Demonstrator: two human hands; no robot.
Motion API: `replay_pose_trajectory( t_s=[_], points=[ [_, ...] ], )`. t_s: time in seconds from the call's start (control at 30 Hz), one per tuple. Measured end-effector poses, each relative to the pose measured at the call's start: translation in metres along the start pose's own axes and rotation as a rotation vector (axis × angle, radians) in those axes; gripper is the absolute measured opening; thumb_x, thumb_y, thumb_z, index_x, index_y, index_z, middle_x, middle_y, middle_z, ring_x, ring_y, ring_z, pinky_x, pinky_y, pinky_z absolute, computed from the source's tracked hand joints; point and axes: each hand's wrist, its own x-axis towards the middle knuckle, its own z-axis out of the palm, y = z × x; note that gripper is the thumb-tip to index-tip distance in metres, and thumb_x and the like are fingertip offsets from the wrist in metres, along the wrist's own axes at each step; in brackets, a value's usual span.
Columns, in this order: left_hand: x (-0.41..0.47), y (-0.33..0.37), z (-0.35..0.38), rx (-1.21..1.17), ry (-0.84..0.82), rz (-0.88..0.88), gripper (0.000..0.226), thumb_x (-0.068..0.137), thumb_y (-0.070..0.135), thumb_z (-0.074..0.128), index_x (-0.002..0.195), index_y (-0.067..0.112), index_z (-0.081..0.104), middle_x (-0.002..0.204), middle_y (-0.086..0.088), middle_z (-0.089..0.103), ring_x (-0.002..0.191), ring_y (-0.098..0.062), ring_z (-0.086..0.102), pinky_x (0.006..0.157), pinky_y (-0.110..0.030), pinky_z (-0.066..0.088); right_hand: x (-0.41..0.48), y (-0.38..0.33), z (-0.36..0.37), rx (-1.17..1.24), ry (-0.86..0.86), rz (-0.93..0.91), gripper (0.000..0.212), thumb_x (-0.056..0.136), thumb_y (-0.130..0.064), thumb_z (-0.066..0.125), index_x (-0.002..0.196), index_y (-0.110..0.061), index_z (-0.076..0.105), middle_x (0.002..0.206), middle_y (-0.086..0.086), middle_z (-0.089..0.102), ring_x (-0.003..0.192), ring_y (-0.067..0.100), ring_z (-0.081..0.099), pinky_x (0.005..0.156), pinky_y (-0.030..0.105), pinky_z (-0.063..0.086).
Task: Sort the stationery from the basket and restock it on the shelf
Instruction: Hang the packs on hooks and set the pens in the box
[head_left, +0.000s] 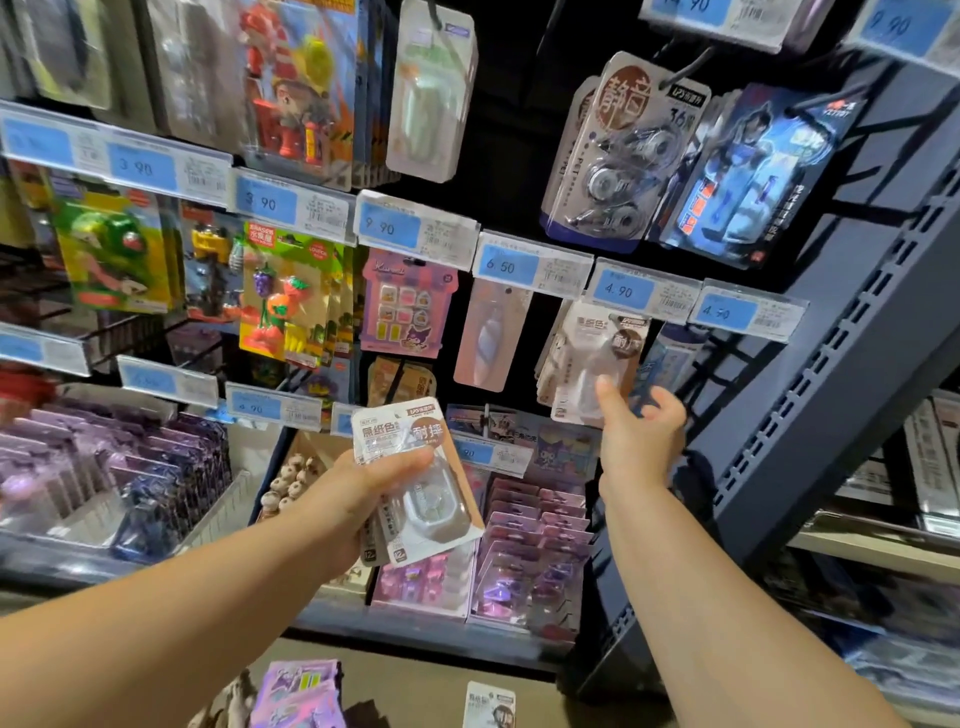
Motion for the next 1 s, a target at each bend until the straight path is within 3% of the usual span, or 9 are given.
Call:
replay_pose_trajectory(
  t_s=[0.1,0.23,0.33,0.43,0.57,0.63,0.73,0.9,1.0],
  points=[
    [-0.002,0.0,0.0,0.007,-0.022,0.013,0.049,0.068,0.03,0.072,0.114,0.016,0.065,0.102,-0.012,0.075,0.091,-0.033,0.072,0.084,-0.046,0.056,-0.027,-0.013,-0.002,-0.14,-0.086,-0.169,0.035,0.088,-0.04,0.065,0.11,-0.017,0.052,0.102,-0.003,0.05,0.092,0.015,0.048,0.073,0.025,0.041],
    [-0.002,0.001,0.001,0.019,-0.018,0.034,0.055,0.068,0.033,0.079,0.117,0.015,0.064,0.105,-0.012,0.074,0.098,-0.034,0.07,0.087,-0.049,0.056,-0.061,-0.022,0.004,-0.165,-0.853,-0.132,0.016,0.094,-0.031,0.058,0.093,-0.016,0.06,0.076,-0.002,0.055,0.071,0.012,0.054,0.069,0.028,0.044],
    [-0.005,0.0,0.002,0.017,-0.025,0.048,0.055,0.07,0.034,0.076,0.12,0.012,0.064,0.107,-0.012,0.074,0.098,-0.031,0.071,0.079,-0.039,0.057,-0.076,-0.015,0.008,-0.282,-1.141,-0.108,0.021,0.087,-0.027,0.07,0.104,-0.022,0.058,0.077,-0.005,0.056,0.068,0.007,0.056,0.064,0.021,0.045],
    [-0.008,-0.001,0.001,0.008,-0.023,0.034,0.054,0.071,0.035,0.073,0.117,0.009,0.065,0.107,-0.016,0.073,0.096,-0.034,0.07,0.081,-0.042,0.058,-0.082,-0.006,0.012,-0.373,-1.062,-0.13,0.045,0.07,-0.032,0.084,0.106,-0.029,0.056,0.086,-0.006,0.057,0.074,0.005,0.057,0.069,0.019,0.043],
    [-0.011,0.0,0.0,0.033,-0.033,0.052,0.056,0.075,0.043,0.072,0.122,0.013,0.063,0.112,-0.011,0.073,0.104,-0.031,0.069,0.097,-0.052,0.051,-0.092,-0.005,0.015,-0.135,-1.104,0.151,0.048,0.076,-0.009,0.08,0.115,-0.012,0.052,0.095,0.011,0.07,0.073,0.017,0.068,0.062,0.031,0.054],
    [-0.011,0.0,0.0,0.02,-0.046,0.055,0.051,0.08,0.04,0.067,0.123,0.014,0.062,0.109,-0.01,0.073,0.1,-0.029,0.071,0.088,-0.046,0.056,-0.095,-0.008,0.014,-0.088,-1.131,0.197,0.037,0.08,-0.001,0.073,0.112,-0.006,0.057,0.088,0.01,0.072,0.068,0.018,0.069,0.058,0.03,0.054],
    [-0.012,-0.002,0.001,0.001,-0.062,0.05,0.031,0.091,0.03,0.059,0.116,0.012,0.062,0.089,-0.007,0.076,0.073,-0.022,0.074,0.054,-0.029,0.057,-0.091,-0.009,0.013,0.01,-1.075,0.261,0.02,0.082,0.0,0.068,0.1,-0.008,0.063,0.08,0.007,0.073,0.068,0.02,0.069,0.063,0.033,0.056],
    [-0.012,0.0,-0.002,0.003,-0.037,-0.022,0.03,0.084,0.028,0.068,0.104,0.007,0.065,0.078,0.0,0.076,0.062,-0.01,0.072,0.048,-0.019,0.053,-0.069,-0.009,0.003,0.178,-0.878,0.305,0.017,0.087,0.002,0.058,0.096,-0.012,0.062,0.075,0.004,0.072,0.067,0.017,0.067,0.061,0.031,0.052],
    [-0.012,0.001,-0.008,0.034,0.035,-0.014,0.037,0.083,0.031,0.072,0.111,0.008,0.065,0.091,-0.004,0.077,0.083,-0.018,0.074,0.073,-0.028,0.058,-0.054,-0.008,-0.008,0.243,-0.793,0.261,0.021,0.09,0.002,0.054,0.1,-0.015,0.061,0.082,0.002,0.072,0.071,0.016,0.068,0.058,0.028,0.052]
  ],
)
